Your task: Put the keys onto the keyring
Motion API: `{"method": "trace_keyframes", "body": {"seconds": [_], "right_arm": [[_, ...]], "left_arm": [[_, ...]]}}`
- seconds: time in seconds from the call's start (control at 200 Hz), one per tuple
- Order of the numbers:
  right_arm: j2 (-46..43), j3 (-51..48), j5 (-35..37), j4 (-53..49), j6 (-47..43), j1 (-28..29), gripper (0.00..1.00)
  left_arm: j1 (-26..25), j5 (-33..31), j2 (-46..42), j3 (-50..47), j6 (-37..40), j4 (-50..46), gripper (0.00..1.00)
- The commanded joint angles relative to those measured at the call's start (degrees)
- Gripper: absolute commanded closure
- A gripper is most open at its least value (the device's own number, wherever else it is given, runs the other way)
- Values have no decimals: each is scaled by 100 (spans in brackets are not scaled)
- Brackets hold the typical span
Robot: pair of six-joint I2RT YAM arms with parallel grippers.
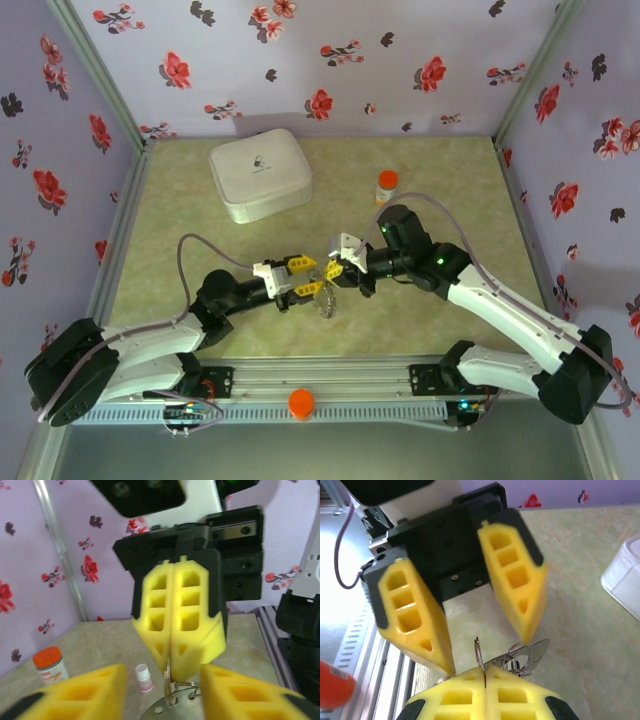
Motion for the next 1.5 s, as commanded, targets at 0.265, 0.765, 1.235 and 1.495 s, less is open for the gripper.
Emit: {"method": "trace_keyframes", "body": {"seconds": [0.265,0.765,1.235,1.495], "right_arm": [[594,1545,2472,-2253,-1128,694,100],[1062,1774,2241,-1969,-944,1172,100],[-68,352,521,-125,395,173,74],[-109,112,377,-133,486,155,73]], "left_arm": [[-20,-497,-991,1011,929,-3732,66],[-20,-47,-591,1163,876,-3369,81],[-13,146,-715,527,415,-2050,100],[-2,144,-266,-89,-211,-260,100]]}}
